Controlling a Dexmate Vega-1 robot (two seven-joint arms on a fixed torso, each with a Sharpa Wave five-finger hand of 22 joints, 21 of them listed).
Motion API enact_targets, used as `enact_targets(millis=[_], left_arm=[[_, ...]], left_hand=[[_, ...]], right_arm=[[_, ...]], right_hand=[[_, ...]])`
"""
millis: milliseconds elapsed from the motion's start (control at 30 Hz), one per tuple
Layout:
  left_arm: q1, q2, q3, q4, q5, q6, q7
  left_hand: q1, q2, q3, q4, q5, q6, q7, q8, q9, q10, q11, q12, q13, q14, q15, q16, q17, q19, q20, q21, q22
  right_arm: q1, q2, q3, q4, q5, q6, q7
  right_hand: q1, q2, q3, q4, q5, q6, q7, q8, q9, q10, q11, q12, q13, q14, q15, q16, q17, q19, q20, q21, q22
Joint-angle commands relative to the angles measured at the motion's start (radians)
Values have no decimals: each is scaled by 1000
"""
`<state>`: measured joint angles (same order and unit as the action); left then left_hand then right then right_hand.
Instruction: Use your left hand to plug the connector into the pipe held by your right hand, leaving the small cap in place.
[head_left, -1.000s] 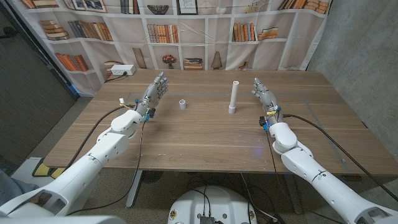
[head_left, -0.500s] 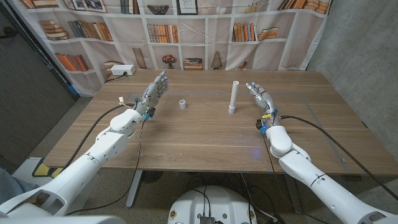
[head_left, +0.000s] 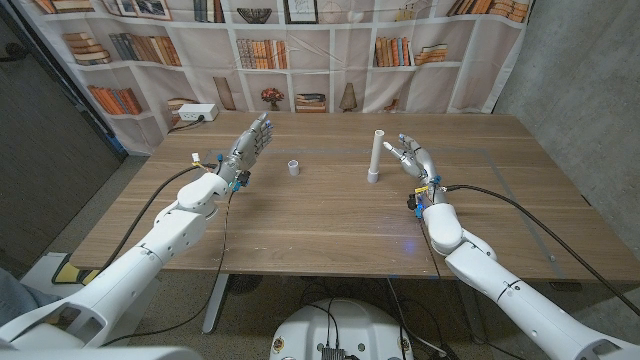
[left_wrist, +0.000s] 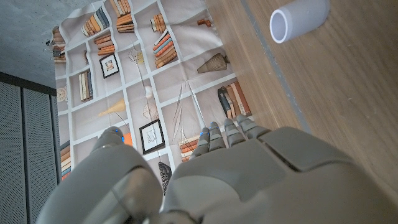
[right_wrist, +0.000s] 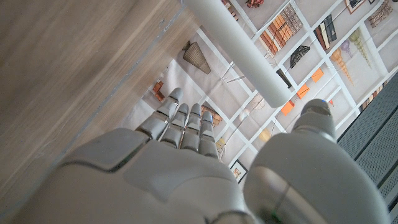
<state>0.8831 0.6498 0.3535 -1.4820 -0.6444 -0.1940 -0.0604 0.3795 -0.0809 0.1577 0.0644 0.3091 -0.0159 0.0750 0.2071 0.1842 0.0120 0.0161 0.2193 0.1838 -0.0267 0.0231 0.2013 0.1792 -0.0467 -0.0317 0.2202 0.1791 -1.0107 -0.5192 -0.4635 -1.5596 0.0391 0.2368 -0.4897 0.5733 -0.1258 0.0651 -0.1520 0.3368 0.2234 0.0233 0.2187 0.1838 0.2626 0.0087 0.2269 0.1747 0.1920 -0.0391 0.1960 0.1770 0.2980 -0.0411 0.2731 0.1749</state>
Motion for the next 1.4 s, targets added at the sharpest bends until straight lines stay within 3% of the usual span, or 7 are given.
enact_targets(millis=[33, 467, 667, 1033, 1167, 1400], left_arm=[[-10, -5, 15, 10, -5, 7, -35], [27, 11, 3, -34, -10, 17, -9], [38, 19, 1, -46, -21, 34, -8], [47, 29, -4, -58, -22, 28, -13], [46, 28, -4, -56, -23, 25, -18], [43, 30, -2, -55, -25, 31, -22]], left_hand=[[10, 1, 3, -5, -2, 10, 2, 3, 1, 6, 3, -3, 5, 5, 1, -3, 4, 4, -19, -3, 5], [19, 7, 4, -8, -5, 12, 0, 2, 1, 8, 2, -4, 5, 5, 1, -5, 4, 4, -13, -5, 5], [27, 13, 6, -10, -8, 24, -5, 5, 1, 22, -5, -1, 5, 19, -4, -2, 4, 4, -10, -6, 5], [35, 20, 7, -13, -11, 32, -6, 5, 2, 29, -8, -1, 5, 23, -4, -3, 4, -9, -2, -12, 5], [37, 22, 8, -13, -13, 34, -7, 5, 2, 30, -8, -1, 5, 22, -4, -4, 4, -12, 0, -13, 5], [40, 24, 8, -14, -15, 36, -7, 4, 2, 33, -11, -1, 5, 25, -6, -4, 4, -18, 1, -15, 5]], right_arm=[[25, 7, -52, 12, -62, -35, -10], [55, 16, -83, 33, -99, -65, -15], [84, 35, -93, 96, -68, -44, 9], [113, 53, -112, 147, -92, -44, -25], [115, 57, -116, 150, -101, -52, -42], [126, 67, -125, 168, -119, -59, -73]], right_hand=[[25, -3, 0, -11, 9, 12, -5, 4, 5, 18, -5, 8, 4, 21, -26, 6, 1, 17, -91, -6, 3], [86, 7, -3, -3, 24, 68, -29, 10, 8, 90, -31, 21, 5, 93, -53, 14, 2, 80, -98, -4, 6], [109, 19, -2, 1, 29, 97, -40, 14, 9, 124, -39, 27, 6, 130, -65, 18, 4, 110, -105, -2, 7], [184, 53, 11, 0, 35, 176, -73, 25, 9, 195, -72, 36, 6, 197, -105, 20, 6, 176, -136, 5, 10], [223, 66, 15, 0, 33, 213, -93, 25, 8, 230, -97, 38, 5, 243, -132, 23, 5, 227, -157, 16, 12], [259, 81, 20, 1, 29, 247, -115, 25, 7, 261, -110, 37, 4, 273, -149, 20, 6, 252, -168, 17, 14]])
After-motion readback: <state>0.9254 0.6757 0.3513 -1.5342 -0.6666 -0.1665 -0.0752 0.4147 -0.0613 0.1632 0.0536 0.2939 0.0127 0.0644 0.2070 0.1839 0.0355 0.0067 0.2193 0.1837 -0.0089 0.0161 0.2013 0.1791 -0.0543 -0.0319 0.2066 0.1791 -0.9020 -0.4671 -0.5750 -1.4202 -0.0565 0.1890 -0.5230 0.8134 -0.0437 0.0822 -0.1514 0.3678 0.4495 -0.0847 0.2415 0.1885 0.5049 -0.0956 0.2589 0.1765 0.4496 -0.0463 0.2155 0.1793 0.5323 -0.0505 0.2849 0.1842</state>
